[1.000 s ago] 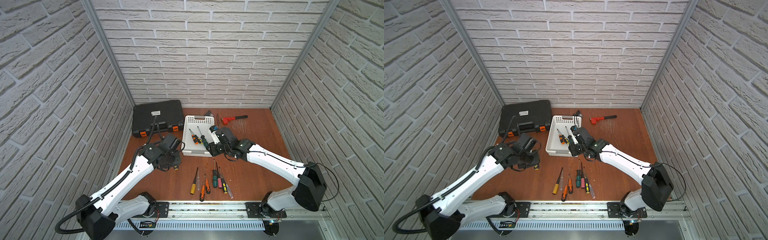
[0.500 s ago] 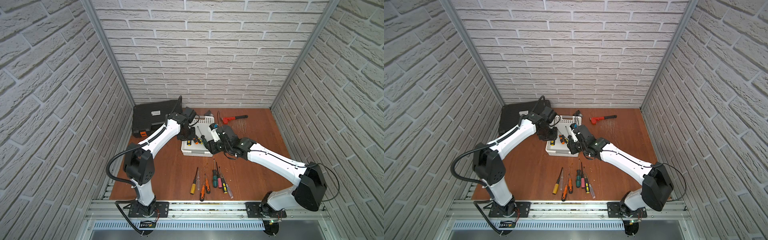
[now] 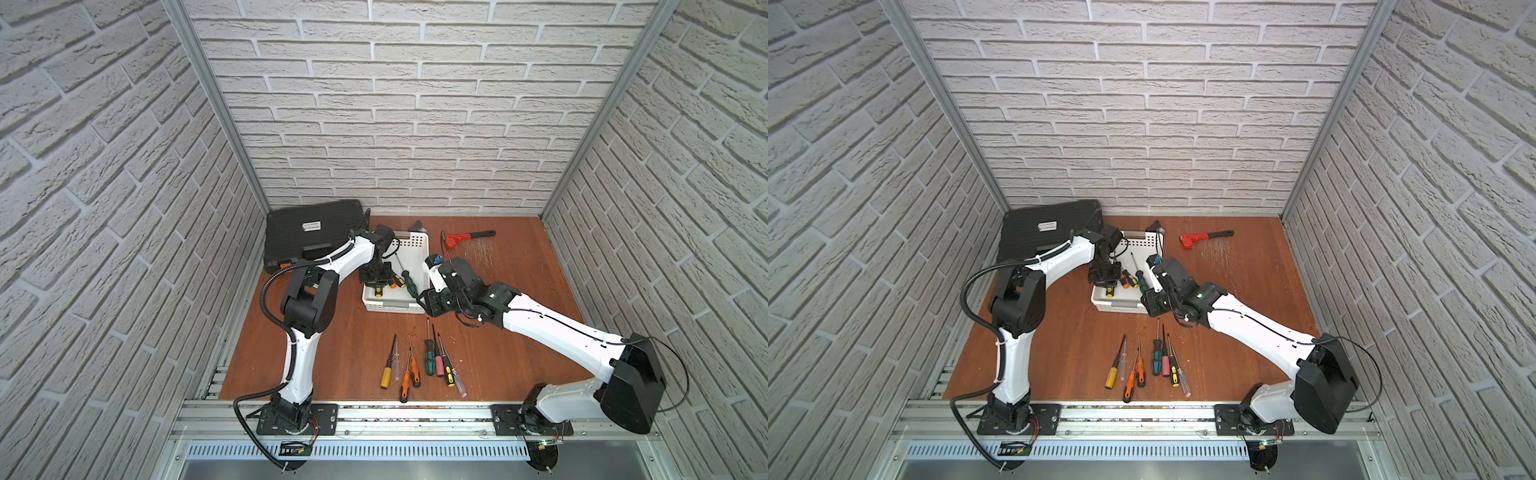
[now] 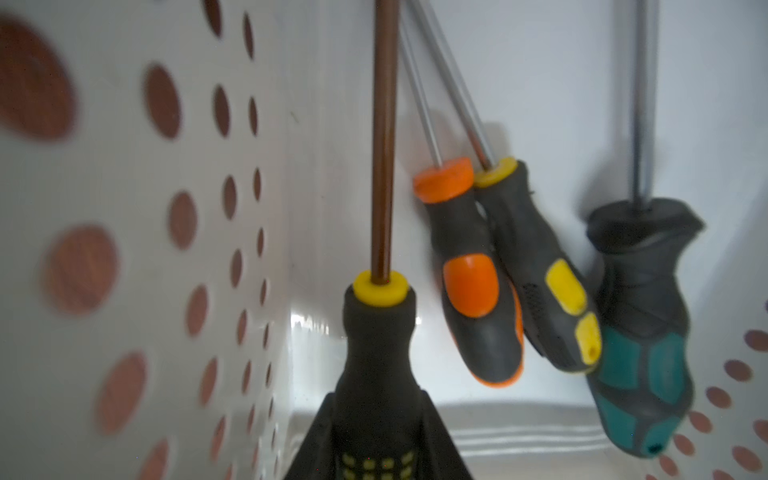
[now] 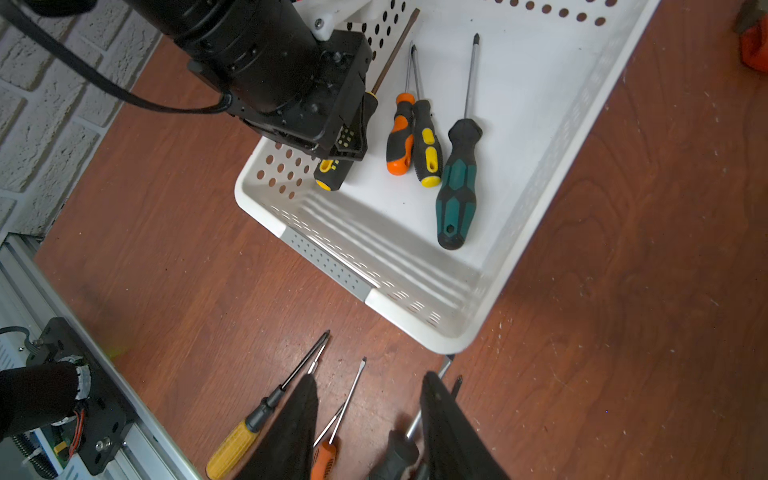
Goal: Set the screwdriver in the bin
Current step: 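Carry the yellow-black screwdriver into the bin with the left gripper while the right gripper withdraws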
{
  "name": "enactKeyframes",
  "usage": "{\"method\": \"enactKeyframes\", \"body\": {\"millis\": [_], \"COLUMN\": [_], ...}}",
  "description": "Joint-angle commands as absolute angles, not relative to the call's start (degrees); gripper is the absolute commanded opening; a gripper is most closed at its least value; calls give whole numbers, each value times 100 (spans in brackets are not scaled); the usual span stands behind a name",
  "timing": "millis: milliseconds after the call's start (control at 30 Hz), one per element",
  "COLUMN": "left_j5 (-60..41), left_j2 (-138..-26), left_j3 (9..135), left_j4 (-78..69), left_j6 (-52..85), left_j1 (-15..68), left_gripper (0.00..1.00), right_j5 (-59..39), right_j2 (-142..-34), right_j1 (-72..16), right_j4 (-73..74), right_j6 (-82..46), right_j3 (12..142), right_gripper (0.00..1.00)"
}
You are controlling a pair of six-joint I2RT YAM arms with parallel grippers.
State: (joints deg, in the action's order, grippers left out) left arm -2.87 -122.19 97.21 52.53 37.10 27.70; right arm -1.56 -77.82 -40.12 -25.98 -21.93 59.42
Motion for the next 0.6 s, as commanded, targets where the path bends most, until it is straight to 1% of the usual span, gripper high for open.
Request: {"method": "enactKeyframes", "body": {"millis": [0,233,333,567], "left_j5": [-332,-334,-343,-360], "left_j2": [-12414,-12692,-12768,-12823], "left_j3": [9957,10063,10130,10318], "left_j4": [5045,4891,4829,4769], "left_j6": [3639,3632,3631,3542], "left_j1": [2686,2637,2635,2630], "left_gripper": [6,11,15,36], "right_j5": [-35,-53,-46,-44], "right_j2": [-7665,-7666,-7675,-7663], "right_j1": [-3984,-3982,-3986,-3988], "right_j4": [-2748,-2771,-2785,-2851], "right_j6": [-2169,-2298,-2326,-2384], "right_j3": [5829,5792,5803,5805], "right_gripper": [43,43,43,43]}}
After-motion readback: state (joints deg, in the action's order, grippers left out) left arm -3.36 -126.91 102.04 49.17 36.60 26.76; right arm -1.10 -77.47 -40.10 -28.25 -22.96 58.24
